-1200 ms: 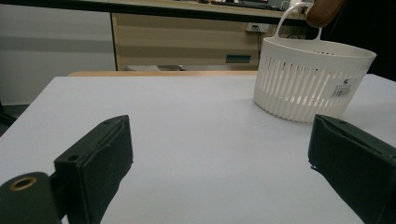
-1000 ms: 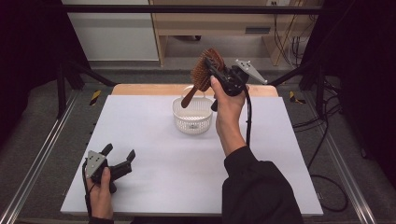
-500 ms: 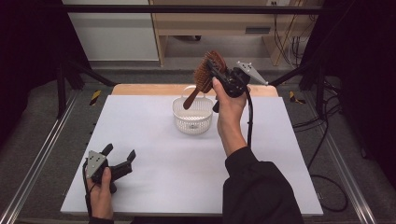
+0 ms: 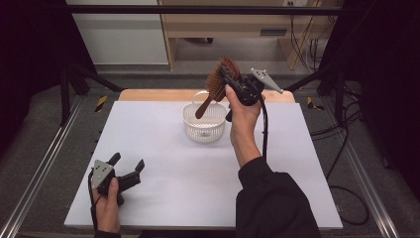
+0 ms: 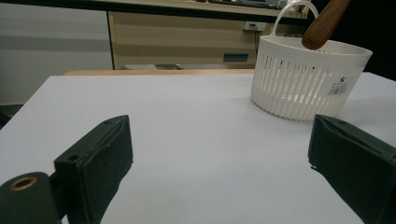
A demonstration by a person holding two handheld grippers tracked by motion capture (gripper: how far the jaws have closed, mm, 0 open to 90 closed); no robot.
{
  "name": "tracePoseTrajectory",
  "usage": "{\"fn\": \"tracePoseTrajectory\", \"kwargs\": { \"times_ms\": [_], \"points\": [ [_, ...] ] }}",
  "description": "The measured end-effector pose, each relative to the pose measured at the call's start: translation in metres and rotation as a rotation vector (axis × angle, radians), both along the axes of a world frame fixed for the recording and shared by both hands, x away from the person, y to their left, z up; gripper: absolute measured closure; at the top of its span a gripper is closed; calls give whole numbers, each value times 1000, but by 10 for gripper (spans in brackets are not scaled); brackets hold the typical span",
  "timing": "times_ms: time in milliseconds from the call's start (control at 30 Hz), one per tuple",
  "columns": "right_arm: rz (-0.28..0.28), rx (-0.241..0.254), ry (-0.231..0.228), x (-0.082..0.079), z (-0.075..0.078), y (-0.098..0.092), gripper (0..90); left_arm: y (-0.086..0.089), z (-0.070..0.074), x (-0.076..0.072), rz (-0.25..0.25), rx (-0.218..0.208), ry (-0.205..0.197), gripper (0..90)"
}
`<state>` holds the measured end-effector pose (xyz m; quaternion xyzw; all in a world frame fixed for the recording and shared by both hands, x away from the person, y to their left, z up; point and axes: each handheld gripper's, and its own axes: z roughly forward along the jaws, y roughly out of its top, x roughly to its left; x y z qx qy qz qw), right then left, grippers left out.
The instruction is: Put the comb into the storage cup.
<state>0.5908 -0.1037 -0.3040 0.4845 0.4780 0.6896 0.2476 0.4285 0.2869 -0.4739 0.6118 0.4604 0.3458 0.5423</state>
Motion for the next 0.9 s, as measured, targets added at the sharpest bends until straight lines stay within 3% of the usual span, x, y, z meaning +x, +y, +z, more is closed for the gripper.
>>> {"fn": "tracePoseTrajectory", "kwargs": {
  "times_ms": [900],
  "points": [
    [-10,0,59,6,-28,4,505,-1,-1,1,-10,5,8,66]
  ]
}}
